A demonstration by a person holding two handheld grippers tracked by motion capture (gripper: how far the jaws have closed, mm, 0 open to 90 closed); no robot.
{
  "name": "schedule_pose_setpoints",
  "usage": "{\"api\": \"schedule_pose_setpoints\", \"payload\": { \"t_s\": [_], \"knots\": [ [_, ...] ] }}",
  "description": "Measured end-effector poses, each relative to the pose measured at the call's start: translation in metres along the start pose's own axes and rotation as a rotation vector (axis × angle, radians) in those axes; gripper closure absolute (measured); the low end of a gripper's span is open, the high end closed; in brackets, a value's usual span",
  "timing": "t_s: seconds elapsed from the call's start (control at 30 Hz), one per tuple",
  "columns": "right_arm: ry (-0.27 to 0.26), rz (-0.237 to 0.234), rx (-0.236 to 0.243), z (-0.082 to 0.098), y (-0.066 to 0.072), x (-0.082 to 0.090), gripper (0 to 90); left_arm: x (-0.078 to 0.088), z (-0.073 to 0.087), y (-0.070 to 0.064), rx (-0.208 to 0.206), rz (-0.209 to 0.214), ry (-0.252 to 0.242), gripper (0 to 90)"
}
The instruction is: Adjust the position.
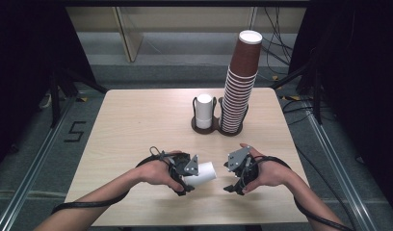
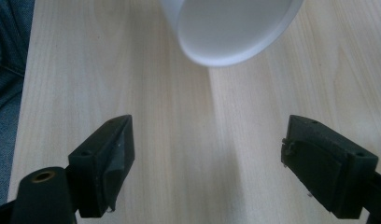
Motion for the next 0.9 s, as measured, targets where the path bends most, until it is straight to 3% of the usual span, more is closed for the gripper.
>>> {"api": "schedule_pose_setpoints", "payload": {
  "t_s": [0.03, 0.1, 0.13, 0.17, 0.2, 0.23, 0.27, 0.37, 0.4, 0.43, 0.5, 0.67, 0.7, 0.8, 0.83, 0.87, 0.9],
  "knots": [
    [-0.011, -0.004, 0.033, -0.001, -0.002, -0.001, 17.5, 0.0, 0.0, 0.0, -0.015, 0.002, 0.015, 26.3],
    [-0.012, -0.011, 0.04, -0.003, -0.001, -0.002, 17.5, -0.001, -0.001, 0.0, -0.03, -0.008, 0.029, 26.3],
    [-0.006, -0.015, 0.039, -0.004, 0.0, -0.002, 17.5, 0.0, -0.001, 0.001, -0.052, -0.005, 0.045, 26.3],
    [-0.001, -0.017, 0.013, -0.004, 0.003, -0.001, 17.5, -0.001, -0.002, -0.001, -0.044, -0.001, 0.042, 26.3],
    [-0.007, -0.019, 0.051, -0.005, 0.001, -0.002, 17.5, -0.001, -0.002, 0.0, -0.06, 0.0, 0.055, 26.3],
    [0.003, -0.018, 0.019, -0.005, 0.004, -0.002, 17.5, 0.0, -0.003, -0.001, -0.066, 0.001, 0.058, 26.3],
    [-0.008, -0.023, 0.056, -0.007, 0.002, -0.003, 17.5, 0.0, -0.004, -0.001, -0.072, 0.008, 0.059, 26.3],
    [-0.015, -0.019, 0.045, -0.011, 0.004, -0.003, 17.5, -0.001, -0.007, -0.006, -0.07, 0.018, 0.051, 26.3],
    [-0.024, -0.018, 0.056, -0.013, 0.004, -0.004, 17.5, -0.001, -0.007, -0.006, -0.088, 0.025, 0.066, 26.3],
    [-0.038, -0.004, 0.095, -0.016, 0.003, -0.004, 17.4, -0.002, -0.007, -0.008, -0.08, 0.027, 0.062, 26.3],
    [-0.038, -0.019, 0.062, -0.019, 0.006, -0.005, 17.4, -0.002, -0.008, -0.008, -0.092, 0.027, 0.077, 26.3],
    [-0.043, -0.037, 0.105, -0.026, 0.008, -0.009, 17.2, -0.003, -0.011, -0.007, -0.111, 0.011, 0.098, 26.3],
    [-0.038, -0.032, 0.075, -0.027, 0.01, -0.008, 17.2, -0.004, -0.011, -0.008, -0.113, 0.014, 0.105, 26.3],
    [-0.051, -0.034, 0.119, -0.031, 0.008, -0.009, 17.2, -0.005, -0.012, -0.009, -0.12, 0.021, 0.109, 26.3],
    [-0.041, -0.029, 0.082, -0.032, 0.01, -0.008, 17.2, -0.005, -0.012, -0.01, -0.125, 0.022, 0.112, 26.3],
    [-0.053, -0.02, 0.142, -0.034, 0.006, -0.009, 17.3, -0.006, -0.013, -0.011, -0.128, 0.023, 0.11, 26.3],
    [-0.051, -0.035, 0.118, -0.035, 0.008, -0.01, 17.5, -0.006, -0.013, -0.011, -0.127, 0.024, 0.107, 26.3]
  ]
}}
Point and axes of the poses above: each handheld gripper's, and its own axes: x roughly backward along the jaws, z roughly out of its underside, y roughly to its left, the point moved 4 cm from there along -x, roughly forward along the jaws, and after that the axes turned 2 degrees about x, right-handed, at the moved point
